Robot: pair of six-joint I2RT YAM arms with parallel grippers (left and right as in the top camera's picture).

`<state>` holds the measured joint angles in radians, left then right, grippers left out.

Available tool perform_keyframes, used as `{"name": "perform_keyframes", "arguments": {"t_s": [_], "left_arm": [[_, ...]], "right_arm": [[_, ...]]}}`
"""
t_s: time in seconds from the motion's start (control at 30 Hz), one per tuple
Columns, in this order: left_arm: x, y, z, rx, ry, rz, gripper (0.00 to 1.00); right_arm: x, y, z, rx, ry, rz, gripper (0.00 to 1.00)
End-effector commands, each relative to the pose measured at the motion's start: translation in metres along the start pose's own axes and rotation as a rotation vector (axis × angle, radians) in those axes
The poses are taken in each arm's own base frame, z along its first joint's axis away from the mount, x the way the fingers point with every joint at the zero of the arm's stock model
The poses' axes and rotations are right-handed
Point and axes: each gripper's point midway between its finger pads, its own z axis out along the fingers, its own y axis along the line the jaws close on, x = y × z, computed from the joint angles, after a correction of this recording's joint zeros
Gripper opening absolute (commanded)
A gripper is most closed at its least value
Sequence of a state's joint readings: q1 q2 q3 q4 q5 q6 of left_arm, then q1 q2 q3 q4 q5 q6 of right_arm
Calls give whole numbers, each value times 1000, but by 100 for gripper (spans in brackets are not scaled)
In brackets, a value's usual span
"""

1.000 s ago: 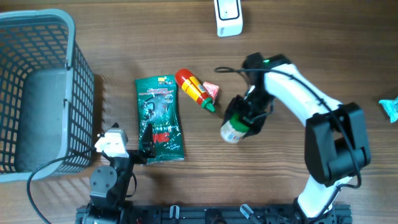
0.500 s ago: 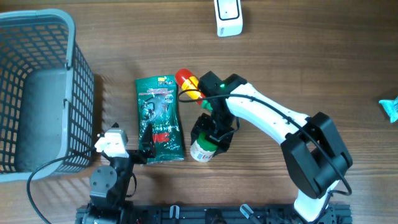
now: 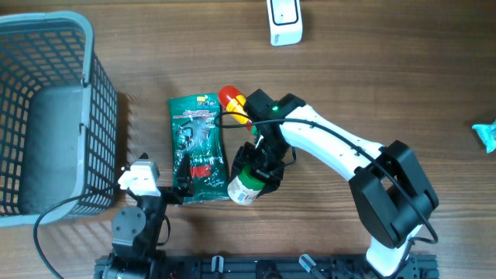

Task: Scan the item barcode

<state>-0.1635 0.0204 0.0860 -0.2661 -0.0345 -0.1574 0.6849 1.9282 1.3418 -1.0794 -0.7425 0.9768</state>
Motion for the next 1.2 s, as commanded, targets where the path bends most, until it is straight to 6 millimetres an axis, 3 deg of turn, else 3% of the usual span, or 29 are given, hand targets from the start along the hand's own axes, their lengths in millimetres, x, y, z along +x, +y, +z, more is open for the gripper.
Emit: {"name": "perform_keyframes", "arguments": {"t_s": [0.0, 0.17, 0.27, 0.4, 0.67, 0.83, 0.97, 1.1, 1.17], "left_arm": [[1, 0, 0, 4, -1, 19, 100], [1, 0, 0, 4, -1, 19, 100], [1, 0, 0, 4, -1, 19, 100], [1, 0, 0, 4, -1, 19, 100], [1, 0, 0, 4, -1, 18, 100], [1, 0, 0, 4, -1, 19, 100], [1, 0, 0, 4, -1, 19, 100], [1, 0, 0, 4, -1, 19, 100], [1, 0, 0, 4, -1, 19, 100]], "right_arm": [[8, 11, -6, -41, 25, -73, 45], [12, 7, -11, -38, 31, -61, 44], [31, 10, -15, -74, 112, -109, 44], [42, -3, -18, -39, 146, -138, 45], [16, -28, -36, 18, 75, -176, 45], [-5, -46, -82, -70, 5, -159, 38], [-35, -48, -129, -190, -184, -170, 38], [-102, -67, -208, -141, -683, -127, 39], [-119, -58, -240, -142, -867, -165, 39]]}}
